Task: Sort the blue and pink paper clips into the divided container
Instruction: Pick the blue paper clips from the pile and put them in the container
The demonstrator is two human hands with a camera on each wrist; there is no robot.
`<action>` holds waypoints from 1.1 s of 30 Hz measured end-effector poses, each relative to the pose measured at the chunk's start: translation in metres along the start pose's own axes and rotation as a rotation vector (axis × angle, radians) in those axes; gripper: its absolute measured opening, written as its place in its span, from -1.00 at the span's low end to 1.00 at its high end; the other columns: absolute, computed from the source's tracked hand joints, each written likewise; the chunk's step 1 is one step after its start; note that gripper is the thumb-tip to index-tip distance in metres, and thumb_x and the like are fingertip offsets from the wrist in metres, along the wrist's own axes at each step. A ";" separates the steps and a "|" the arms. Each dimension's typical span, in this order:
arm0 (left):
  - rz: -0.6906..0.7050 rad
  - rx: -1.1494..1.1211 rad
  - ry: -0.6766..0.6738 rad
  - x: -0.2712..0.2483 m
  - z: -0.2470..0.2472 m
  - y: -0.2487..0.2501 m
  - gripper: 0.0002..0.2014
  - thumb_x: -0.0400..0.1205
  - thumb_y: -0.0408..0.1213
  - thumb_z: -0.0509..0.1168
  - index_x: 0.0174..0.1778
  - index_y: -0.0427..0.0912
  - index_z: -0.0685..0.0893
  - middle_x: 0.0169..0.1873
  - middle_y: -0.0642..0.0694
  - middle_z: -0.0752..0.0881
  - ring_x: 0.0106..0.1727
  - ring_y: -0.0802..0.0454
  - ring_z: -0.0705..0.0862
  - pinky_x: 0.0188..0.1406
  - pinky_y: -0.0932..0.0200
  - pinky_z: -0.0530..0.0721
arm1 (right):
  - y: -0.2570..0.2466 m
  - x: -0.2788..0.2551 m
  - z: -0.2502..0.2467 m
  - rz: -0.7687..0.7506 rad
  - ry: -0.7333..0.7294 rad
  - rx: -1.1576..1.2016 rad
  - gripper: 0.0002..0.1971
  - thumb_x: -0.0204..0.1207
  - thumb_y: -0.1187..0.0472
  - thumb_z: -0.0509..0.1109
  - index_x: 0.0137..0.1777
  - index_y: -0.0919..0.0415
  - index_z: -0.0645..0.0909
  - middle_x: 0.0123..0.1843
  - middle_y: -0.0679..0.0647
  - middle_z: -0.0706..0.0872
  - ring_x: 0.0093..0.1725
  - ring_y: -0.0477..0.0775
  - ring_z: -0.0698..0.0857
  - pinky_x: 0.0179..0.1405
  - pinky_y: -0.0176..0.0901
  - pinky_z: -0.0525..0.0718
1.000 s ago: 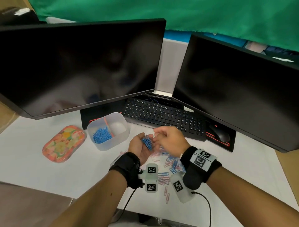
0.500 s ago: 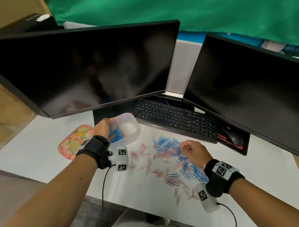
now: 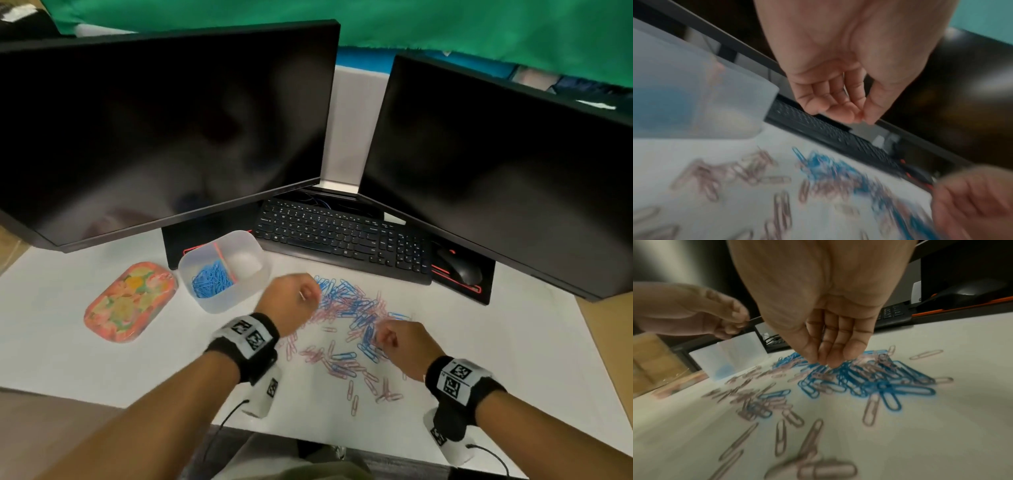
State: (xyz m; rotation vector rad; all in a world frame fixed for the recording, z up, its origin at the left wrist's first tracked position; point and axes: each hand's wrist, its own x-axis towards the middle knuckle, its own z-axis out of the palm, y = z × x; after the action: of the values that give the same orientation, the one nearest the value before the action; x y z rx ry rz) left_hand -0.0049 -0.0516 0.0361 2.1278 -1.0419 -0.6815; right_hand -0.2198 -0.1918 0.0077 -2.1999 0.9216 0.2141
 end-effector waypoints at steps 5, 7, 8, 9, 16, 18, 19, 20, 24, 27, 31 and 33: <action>0.080 0.252 -0.298 -0.006 0.056 0.006 -0.86 0.54 -0.22 0.28 -0.10 0.02 0.74 -0.12 0.09 0.76 -0.11 0.09 0.69 -0.05 0.22 0.67 | -0.001 -0.006 0.019 -0.001 0.008 -0.110 -0.90 0.47 0.32 0.28 -0.17 0.17 0.63 -0.21 0.01 0.70 -0.20 0.05 0.66 -0.16 -0.16 0.64; 0.075 0.367 -0.366 -0.007 0.073 0.006 -0.83 0.55 -0.16 0.31 0.02 0.00 0.74 0.02 0.02 0.75 0.04 -0.01 0.70 0.07 0.17 0.66 | -0.002 -0.005 0.025 -0.017 -0.007 -0.165 -0.93 0.45 0.30 0.29 -0.22 0.13 0.51 -0.21 0.01 0.62 -0.20 0.09 0.58 -0.21 -0.17 0.52; 0.068 0.420 -0.398 -0.007 0.080 0.005 -0.80 0.56 -0.13 0.32 0.06 -0.02 0.73 0.08 -0.02 0.73 0.10 -0.06 0.69 0.12 0.14 0.65 | -0.003 -0.006 0.028 -0.020 -0.018 -0.184 -0.91 0.46 0.29 0.29 -0.21 0.08 0.47 -0.20 0.00 0.57 -0.19 0.08 0.54 -0.21 -0.19 0.46; 0.065 0.472 -0.423 -0.008 0.085 0.005 -0.78 0.58 -0.11 0.31 0.09 -0.04 0.72 0.11 -0.05 0.72 0.13 -0.10 0.68 0.15 0.10 0.65 | -0.003 -0.005 0.031 -0.028 -0.013 -0.193 -0.91 0.47 0.29 0.28 -0.18 0.07 0.48 -0.17 0.00 0.56 -0.18 0.07 0.52 -0.20 -0.19 0.43; 0.054 0.584 -0.411 -0.004 0.092 0.003 -0.81 0.61 -0.25 0.26 0.08 -0.15 0.69 0.09 -0.15 0.70 0.11 -0.17 0.69 0.12 -0.01 0.69 | -0.001 0.001 0.043 -0.066 0.014 -0.204 -0.77 0.42 0.44 0.17 -0.06 0.17 0.57 -0.04 0.14 0.67 -0.03 0.16 0.59 -0.12 -0.13 0.49; 0.042 0.559 -0.402 -0.003 0.090 0.001 -0.81 0.60 -0.28 0.26 0.09 -0.17 0.68 0.10 -0.15 0.68 0.11 -0.17 0.69 0.10 -0.02 0.69 | -0.001 0.004 0.043 -0.057 0.010 -0.197 -0.72 0.41 0.46 0.16 0.00 0.18 0.58 0.01 0.16 0.68 0.02 0.19 0.61 -0.06 -0.12 0.52; 0.042 0.546 -0.392 -0.003 0.088 0.001 -0.81 0.60 -0.29 0.26 0.08 -0.18 0.68 0.10 -0.15 0.68 0.11 -0.17 0.68 0.10 -0.02 0.69 | 0.000 0.004 0.044 -0.063 0.008 -0.200 -0.70 0.41 0.46 0.16 0.04 0.18 0.59 0.03 0.17 0.68 0.05 0.20 0.62 -0.05 -0.13 0.52; 0.045 0.526 -0.381 -0.002 0.087 0.000 -0.82 0.59 -0.29 0.26 0.07 -0.19 0.68 0.09 -0.15 0.68 0.10 -0.16 0.68 0.10 -0.02 0.69 | 0.001 0.005 0.043 -0.070 0.006 -0.205 -0.69 0.43 0.45 0.17 0.07 0.18 0.60 0.06 0.17 0.68 0.07 0.20 0.62 -0.04 -0.14 0.52; 0.020 0.327 -0.319 0.002 0.076 -0.005 -0.89 0.53 -0.32 0.26 -0.11 -0.15 0.69 -0.05 -0.10 0.74 -0.02 -0.11 0.70 -0.01 0.03 0.72 | 0.003 0.005 0.038 -0.089 0.038 -0.125 -0.66 0.48 0.41 0.19 0.19 0.14 0.60 0.07 0.07 0.63 0.06 0.09 0.61 0.02 -0.21 0.54; 0.009 0.138 -0.254 0.002 0.069 -0.009 -0.88 0.50 -0.39 0.27 -0.24 -0.09 0.69 -0.25 0.00 0.75 -0.17 -0.01 0.71 -0.14 0.18 0.69 | 0.004 0.004 0.031 -0.073 0.083 0.018 -0.64 0.49 0.44 0.18 0.19 0.17 0.63 -0.07 -0.06 0.54 -0.08 -0.04 0.55 -0.09 -0.33 0.42; -0.030 -0.039 -0.275 0.000 0.065 -0.017 -0.72 0.53 -0.47 0.15 -0.01 -0.05 0.65 -0.31 -0.07 0.73 -0.27 0.01 0.69 -0.16 0.19 0.68 | 0.007 0.012 0.021 0.141 0.000 0.404 -0.74 0.58 0.39 0.18 0.10 0.15 0.66 -0.22 -0.04 0.61 -0.27 0.00 0.61 -0.33 -0.29 0.47; -0.078 -0.130 -0.315 0.000 0.064 -0.020 -0.67 0.52 -0.53 0.14 0.01 -0.08 0.67 -0.24 -0.12 0.74 -0.23 -0.02 0.73 -0.12 0.13 0.73 | 0.007 0.014 0.015 0.231 -0.033 0.643 -0.71 0.58 0.42 0.14 -0.06 0.18 0.70 -0.24 0.23 0.66 -0.44 0.05 0.59 -0.45 -0.20 0.49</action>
State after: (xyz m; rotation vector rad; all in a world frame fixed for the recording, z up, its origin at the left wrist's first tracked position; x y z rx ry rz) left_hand -0.0396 -0.0632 -0.0202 1.9968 -1.0485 -1.1196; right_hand -0.2131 -0.1926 -0.0128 -1.4979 1.0500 0.0470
